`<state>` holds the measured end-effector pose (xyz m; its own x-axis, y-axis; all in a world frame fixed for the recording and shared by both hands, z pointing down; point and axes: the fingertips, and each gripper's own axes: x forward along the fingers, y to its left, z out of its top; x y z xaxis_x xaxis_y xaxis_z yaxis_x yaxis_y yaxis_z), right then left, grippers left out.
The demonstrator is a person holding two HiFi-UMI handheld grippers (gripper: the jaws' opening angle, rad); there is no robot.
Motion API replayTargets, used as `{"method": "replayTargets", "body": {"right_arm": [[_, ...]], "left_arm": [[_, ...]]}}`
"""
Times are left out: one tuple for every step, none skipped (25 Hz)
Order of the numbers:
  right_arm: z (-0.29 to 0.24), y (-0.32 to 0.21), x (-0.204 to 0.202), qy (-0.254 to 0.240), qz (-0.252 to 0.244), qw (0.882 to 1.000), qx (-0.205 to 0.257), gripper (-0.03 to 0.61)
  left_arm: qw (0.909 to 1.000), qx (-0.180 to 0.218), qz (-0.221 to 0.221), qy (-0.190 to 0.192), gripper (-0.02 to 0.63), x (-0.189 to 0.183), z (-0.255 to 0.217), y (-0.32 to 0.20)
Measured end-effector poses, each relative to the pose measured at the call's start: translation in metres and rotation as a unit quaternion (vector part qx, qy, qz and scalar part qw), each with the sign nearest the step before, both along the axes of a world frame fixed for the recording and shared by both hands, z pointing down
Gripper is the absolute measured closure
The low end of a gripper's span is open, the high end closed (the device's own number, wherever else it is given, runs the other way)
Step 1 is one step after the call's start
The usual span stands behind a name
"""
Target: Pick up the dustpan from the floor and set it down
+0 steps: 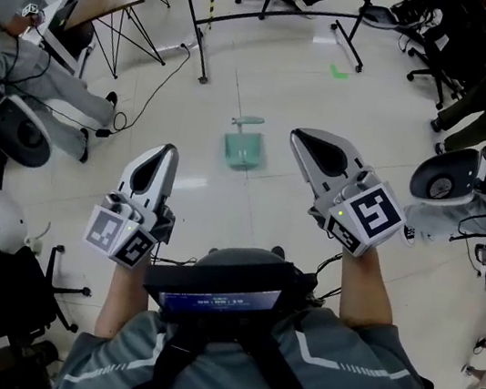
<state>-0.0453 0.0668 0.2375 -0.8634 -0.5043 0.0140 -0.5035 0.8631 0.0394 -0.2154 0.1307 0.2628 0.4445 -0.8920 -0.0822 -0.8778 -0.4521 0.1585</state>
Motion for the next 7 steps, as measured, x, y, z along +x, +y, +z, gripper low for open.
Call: {"method": "replayTargets", "body": {"right_arm": [[0.0,0.002,0.004,-0.002,0.001,1.0,-0.001,0.563],[0.001,0.003,0.009,-0.003,0.002,1.0,-0.001,0.563],[0.002,0.004,0.014,-0.005,0.003,1.0,0.0,0.563],[0.003,0.005,0.019,-0.006,0.003,1.0,0.0,0.563],[0.004,0.006,0.024,-0.007,0.004,1.0,0.0,0.563],[0.005,0.006,0.029,-0.008,0.004,1.0,0.0,0.563],[0.006,0.006,0.033,-0.009,0.005,1.0,0.0,0.563]], "left_arm": [[1.0,0.0,0.001,0.0,0.598,0.005,0.0,0.001],[1.0,0.0,0.003,-0.001,0.599,0.01,-0.001,0.003],[1.0,0.0,0.004,-0.001,0.598,0.016,-0.001,0.003],[1.0,0.0,0.005,-0.001,0.598,0.022,0.0,0.004],[1.0,0.0,0.007,0.0,0.598,0.028,0.001,0.004],[1.0,0.001,0.008,0.0,0.598,0.033,0.001,0.005],[1.0,0.001,0.009,0.0,0.598,0.037,0.002,0.005]]}}
